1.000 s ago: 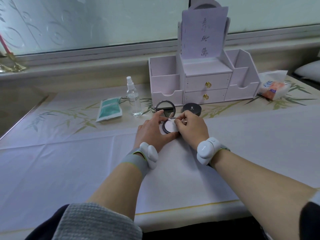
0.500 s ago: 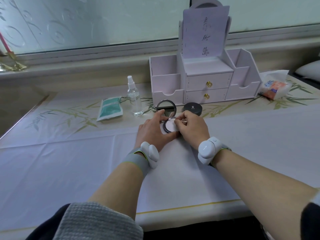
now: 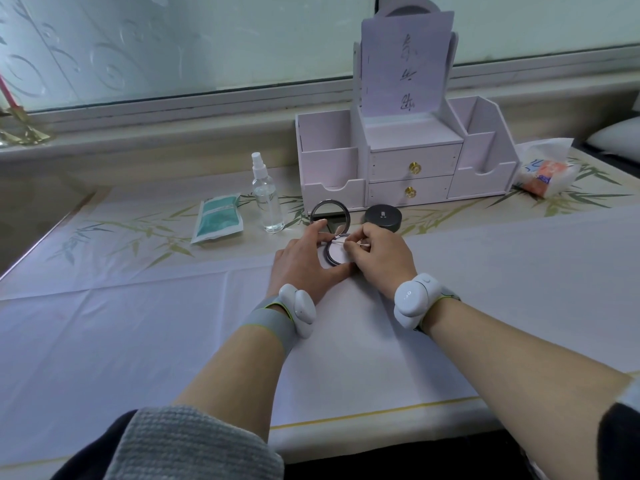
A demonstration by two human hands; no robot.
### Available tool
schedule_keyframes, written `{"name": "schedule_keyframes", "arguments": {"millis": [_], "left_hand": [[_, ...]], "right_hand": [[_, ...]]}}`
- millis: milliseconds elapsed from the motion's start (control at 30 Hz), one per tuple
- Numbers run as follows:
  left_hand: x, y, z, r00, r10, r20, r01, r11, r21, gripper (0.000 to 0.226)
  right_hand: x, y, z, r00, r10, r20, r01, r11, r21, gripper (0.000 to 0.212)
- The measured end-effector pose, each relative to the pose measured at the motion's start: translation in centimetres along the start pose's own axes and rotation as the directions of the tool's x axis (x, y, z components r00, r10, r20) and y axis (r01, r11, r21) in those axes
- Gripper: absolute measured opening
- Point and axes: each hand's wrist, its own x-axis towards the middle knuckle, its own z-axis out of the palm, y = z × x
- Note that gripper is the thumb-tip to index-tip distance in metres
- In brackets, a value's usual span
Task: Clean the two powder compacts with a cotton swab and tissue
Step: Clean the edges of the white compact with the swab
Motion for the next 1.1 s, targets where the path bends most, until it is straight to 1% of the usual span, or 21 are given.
{"name": "schedule_keyframes", "arguments": {"millis": [333, 567, 733, 1100], "left_hand": [[0.02, -0.08, -0.03, 1.000, 0.005, 0.004, -0.005, 1.000, 0.002, 0.087], [0.09, -0.10, -0.11, 1.000, 0.003, 0.008, -0.003, 1.000, 0.005, 0.086], [0.09, -0.13, -0.10, 1.000, 0.006, 0.012, -0.006, 1.000, 0.006, 0.086], [0.05, -0.19, -0.11, 1.000, 0.005, 0.011, -0.005, 1.000, -0.005, 0.085]], "right_hand": [[0.04, 0.18, 0.01, 0.999, 0.000, 0.041, -0.001, 1.000, 0.018, 0.008], [-0.04, 0.23, -0.04, 0.998, -0.028, 0.055, 0.027, 1.000, 0.011, 0.007], [0.00, 0.32, -0.08, 0.997, -0.047, 0.059, 0.047, 0.999, 0.012, 0.009], [0.03, 0.52, -0.43, 0.993, -0.071, 0.096, 0.068, 0.997, 0.036, 0.004]]}}
